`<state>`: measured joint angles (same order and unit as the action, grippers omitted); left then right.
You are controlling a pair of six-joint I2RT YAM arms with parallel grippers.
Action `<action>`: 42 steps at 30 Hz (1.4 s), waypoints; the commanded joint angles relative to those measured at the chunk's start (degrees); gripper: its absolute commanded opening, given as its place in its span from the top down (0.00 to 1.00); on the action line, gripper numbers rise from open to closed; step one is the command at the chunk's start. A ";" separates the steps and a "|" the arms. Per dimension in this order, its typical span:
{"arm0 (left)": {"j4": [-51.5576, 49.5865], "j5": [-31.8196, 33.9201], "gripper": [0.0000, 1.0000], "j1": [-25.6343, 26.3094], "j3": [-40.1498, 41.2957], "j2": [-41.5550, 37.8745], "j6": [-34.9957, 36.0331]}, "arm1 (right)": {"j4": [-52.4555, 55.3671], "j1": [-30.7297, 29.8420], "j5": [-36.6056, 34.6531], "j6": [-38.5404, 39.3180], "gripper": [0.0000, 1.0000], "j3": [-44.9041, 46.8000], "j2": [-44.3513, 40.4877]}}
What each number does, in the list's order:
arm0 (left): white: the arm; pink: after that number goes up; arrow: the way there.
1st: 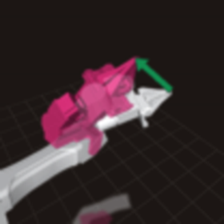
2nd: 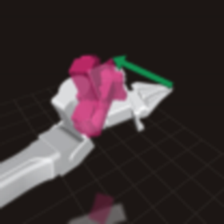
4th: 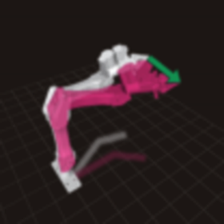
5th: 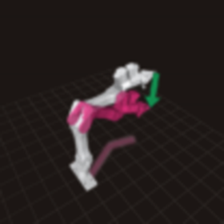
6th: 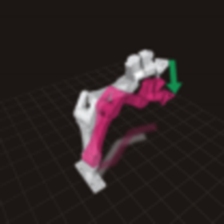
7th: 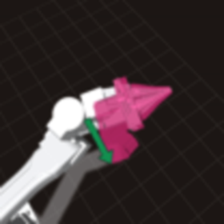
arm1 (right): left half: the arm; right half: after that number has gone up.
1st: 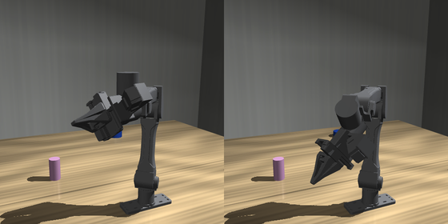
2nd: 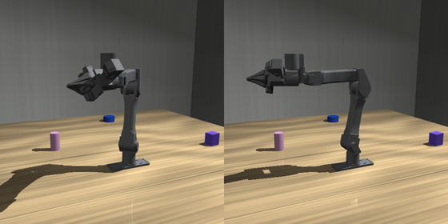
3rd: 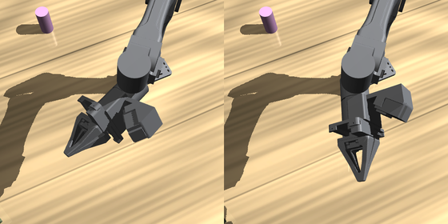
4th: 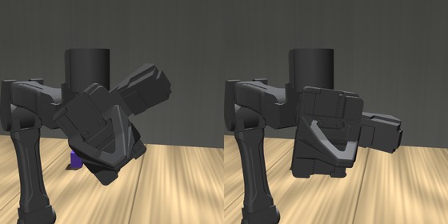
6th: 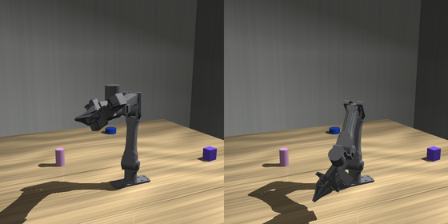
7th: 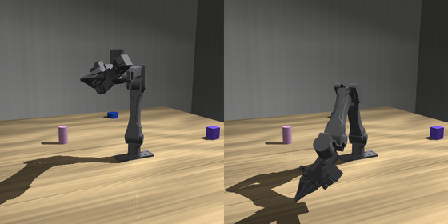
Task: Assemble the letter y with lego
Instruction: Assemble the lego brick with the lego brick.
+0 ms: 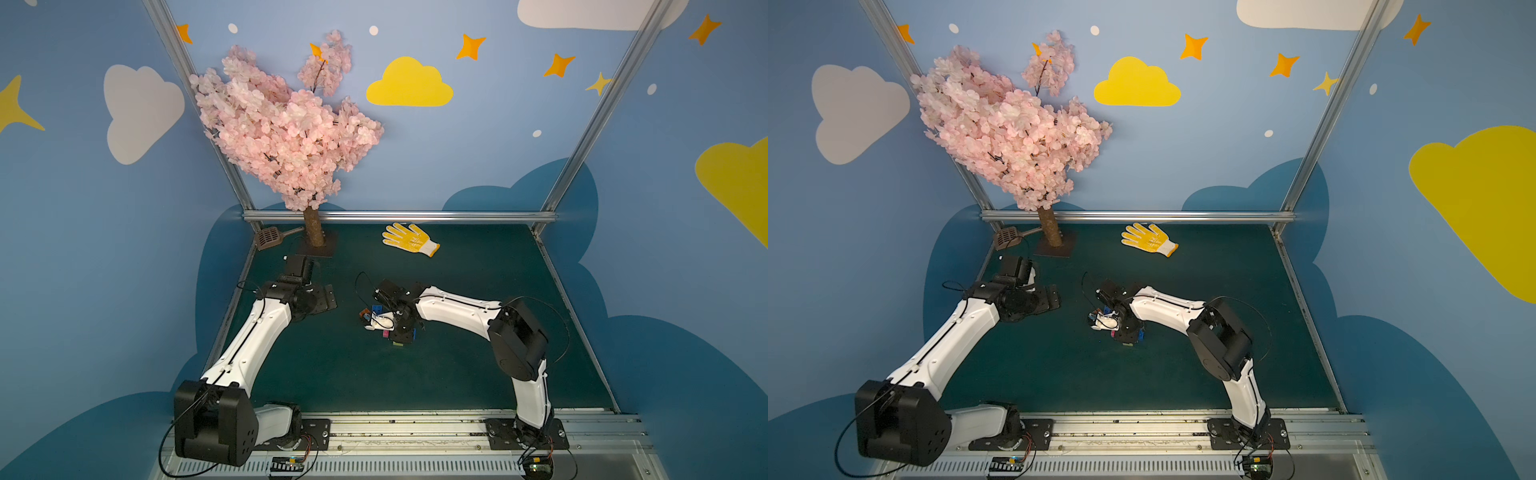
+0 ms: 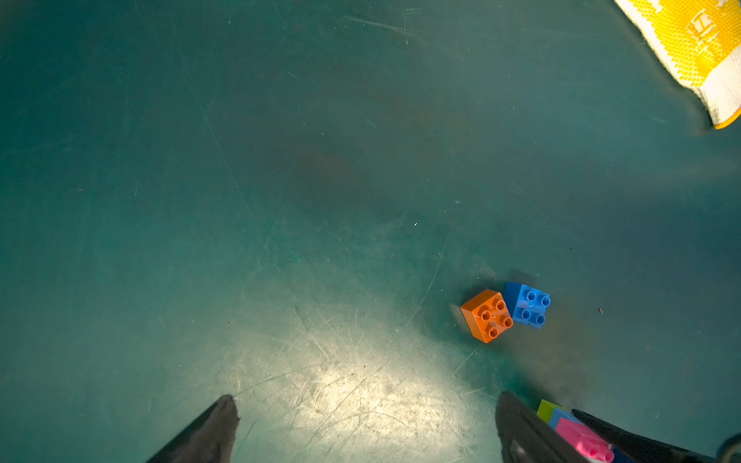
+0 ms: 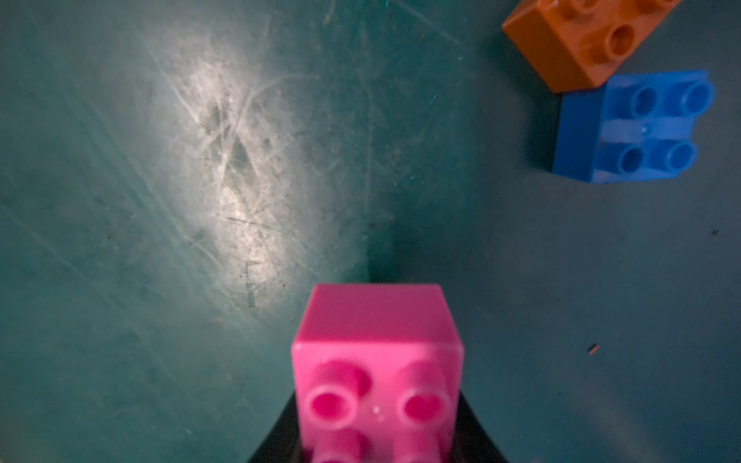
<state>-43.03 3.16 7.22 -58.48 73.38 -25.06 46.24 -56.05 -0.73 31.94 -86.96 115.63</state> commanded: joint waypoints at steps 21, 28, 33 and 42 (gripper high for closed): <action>0.40 -0.26 0.00 -0.21 0.59 -0.52 -0.10 | 0.34 1.74 0.48 -0.90 1.00 4.47 1.27; 0.40 -0.17 0.00 -0.26 0.61 -0.37 -0.08 | 1.39 2.06 1.79 -0.57 1.00 4.34 1.43; 0.40 -0.17 0.00 -0.27 0.63 -0.35 -0.24 | 1.17 0.77 2.75 -0.04 1.00 4.14 2.44; 0.40 -0.08 0.00 -0.28 0.58 -0.35 -0.19 | 1.55 0.51 3.04 0.15 1.00 2.91 3.93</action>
<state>-42.78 3.16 7.14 -58.33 73.38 -25.10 45.04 -55.11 1.45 31.97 -85.34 115.24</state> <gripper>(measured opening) 0.999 0.348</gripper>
